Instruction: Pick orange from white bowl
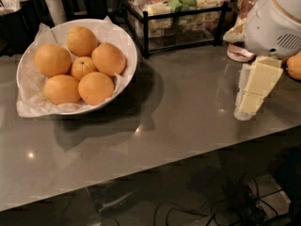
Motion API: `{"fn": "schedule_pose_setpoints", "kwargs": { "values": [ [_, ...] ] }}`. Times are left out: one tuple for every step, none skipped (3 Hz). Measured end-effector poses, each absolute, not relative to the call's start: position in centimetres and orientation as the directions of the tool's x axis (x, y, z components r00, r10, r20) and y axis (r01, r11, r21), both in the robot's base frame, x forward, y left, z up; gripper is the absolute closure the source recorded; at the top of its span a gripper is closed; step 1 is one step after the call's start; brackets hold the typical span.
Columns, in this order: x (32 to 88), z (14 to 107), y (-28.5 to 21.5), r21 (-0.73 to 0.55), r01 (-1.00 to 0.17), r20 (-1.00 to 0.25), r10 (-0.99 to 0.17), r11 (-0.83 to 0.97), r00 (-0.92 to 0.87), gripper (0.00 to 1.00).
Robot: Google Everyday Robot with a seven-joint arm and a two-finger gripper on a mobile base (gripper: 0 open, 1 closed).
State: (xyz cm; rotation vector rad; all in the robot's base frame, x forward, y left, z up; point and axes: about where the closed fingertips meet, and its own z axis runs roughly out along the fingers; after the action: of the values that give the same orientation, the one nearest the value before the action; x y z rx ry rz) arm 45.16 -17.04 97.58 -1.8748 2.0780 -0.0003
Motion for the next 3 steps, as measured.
{"fn": "schedule_pose_setpoints", "kwargs": {
  "values": [
    [46.2, 97.1, -13.1, -0.199, -0.98, -0.27, -0.962, 0.012, 0.043, 0.0],
    [47.2, 96.4, -9.6, -0.178, -0.981, -0.29, -0.948, -0.084, 0.134, 0.0],
    [48.0, 95.8, -6.6, -0.166, -0.974, -0.307, -0.931, -0.154, 0.199, 0.0]
  ]
}}
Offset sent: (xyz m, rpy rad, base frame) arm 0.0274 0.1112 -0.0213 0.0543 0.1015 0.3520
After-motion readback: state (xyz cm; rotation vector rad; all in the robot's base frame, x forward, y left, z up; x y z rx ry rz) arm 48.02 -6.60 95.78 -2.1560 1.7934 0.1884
